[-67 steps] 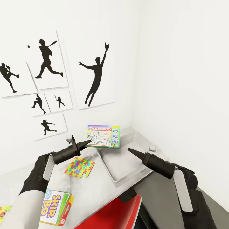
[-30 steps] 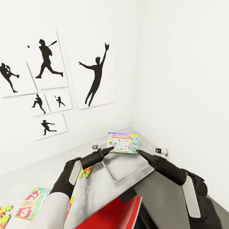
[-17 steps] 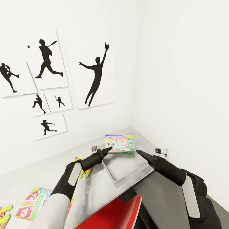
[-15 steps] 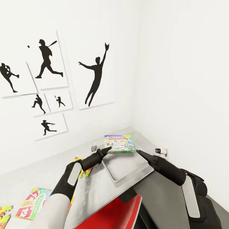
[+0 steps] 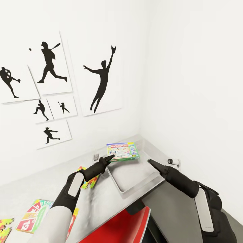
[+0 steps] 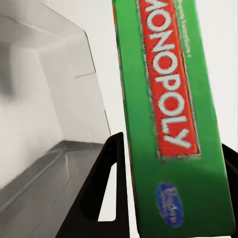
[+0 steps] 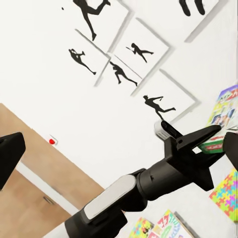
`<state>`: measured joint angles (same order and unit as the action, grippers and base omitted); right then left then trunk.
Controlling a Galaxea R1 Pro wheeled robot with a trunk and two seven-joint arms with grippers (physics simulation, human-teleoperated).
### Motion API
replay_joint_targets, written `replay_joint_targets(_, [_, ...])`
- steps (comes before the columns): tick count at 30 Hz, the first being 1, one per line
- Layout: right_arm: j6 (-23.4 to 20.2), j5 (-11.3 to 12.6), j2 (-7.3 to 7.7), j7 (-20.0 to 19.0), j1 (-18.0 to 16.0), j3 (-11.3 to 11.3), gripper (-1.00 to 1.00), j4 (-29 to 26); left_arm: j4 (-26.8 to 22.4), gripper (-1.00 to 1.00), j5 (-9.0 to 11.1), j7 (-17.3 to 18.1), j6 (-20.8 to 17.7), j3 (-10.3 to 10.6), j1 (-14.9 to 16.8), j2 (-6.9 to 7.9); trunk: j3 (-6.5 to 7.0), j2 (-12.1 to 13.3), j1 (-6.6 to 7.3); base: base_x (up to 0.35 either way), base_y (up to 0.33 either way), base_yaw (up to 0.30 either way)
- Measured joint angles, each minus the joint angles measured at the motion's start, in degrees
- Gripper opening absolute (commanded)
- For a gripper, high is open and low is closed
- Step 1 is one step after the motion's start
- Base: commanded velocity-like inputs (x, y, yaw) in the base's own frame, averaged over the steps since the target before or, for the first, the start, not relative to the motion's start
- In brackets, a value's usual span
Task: Put all the toys in the child's room - the three board games (two on the bed and one on the table), the two jigsaw puzzles on the table, and the tennis ball on the table - inside the toy box on the table in the child's room.
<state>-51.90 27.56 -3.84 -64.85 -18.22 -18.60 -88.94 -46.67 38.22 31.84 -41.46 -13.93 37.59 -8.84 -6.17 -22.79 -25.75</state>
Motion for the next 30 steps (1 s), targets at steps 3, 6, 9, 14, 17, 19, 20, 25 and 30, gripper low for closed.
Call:
replay_joint_targets(3, [0.8,-0.4,0.77,0.8,0.0,-1.0,1.00,0.5,0.6,-1.00,-0.1,-0.4,1.1,-0.3,0.0,-0.06,0.00,0.0,0.00,0.000,0.000,0.000])
replay_joint_targets(6, [1.7,-1.4,0.10,1.8,0.0,-0.3,1.00,1.5,1.5,-1.00,-0.6,-0.1,2.1,-0.3,0.0,-1.03,0.00,0.0,0.00,0.000,0.000,0.000])
replay_joint_targets(9, [1.6,-1.6,0.10,2.2,0.0,-0.3,1.00,2.0,2.5,-1.00,-0.6,-0.1,3.2,-0.3,0.0,-1.09,0.00,0.0,0.00,0.000,0.000,0.000])
replay_joint_targets(14, [3.3,-2.5,1.02,3.8,0.0,-0.7,1.00,3.3,2.9,-1.00,-1.6,-0.3,5.0,1.3,-0.1,-1.10,0.00,0.0,0.00,0.000,0.000,0.000])
replay_joint_targets(17, [4.3,-2.5,1.17,4.8,0.0,-0.8,1.00,4.3,3.0,-1.00,-1.7,-0.3,5.2,2.3,-0.1,-1.10,0.00,0.0,0.00,0.000,0.000,0.000])
replay_joint_targets(19, [5.0,-2.4,1.20,5.4,0.0,-0.8,1.00,4.6,3.0,-1.00,-1.7,-0.3,5.2,2.9,0.0,-1.10,0.00,0.0,0.00,0.000,0.000,0.000])
replay_joint_targets(20, [5.3,-2.4,1.21,5.8,0.0,-0.8,1.00,4.7,3.0,-1.00,-1.7,-0.3,5.2,3.3,0.0,-1.10,0.00,0.0,0.00,0.000,0.000,0.000])
replay_joint_targets(25, [6.8,-2.4,1.24,7.4,0.0,-0.8,1.00,4.8,3.0,-1.00,-1.8,-0.4,5.2,4.9,0.0,-1.10,0.00,0.0,0.00,0.000,0.000,0.000])
replay_joint_targets(30, [6.9,-2.4,1.24,7.5,0.0,-0.8,1.00,4.8,3.1,-1.00,-1.8,-0.5,5.1,6.2,0.0,-1.10,0.00,0.0,0.00,0.000,0.000,0.000])
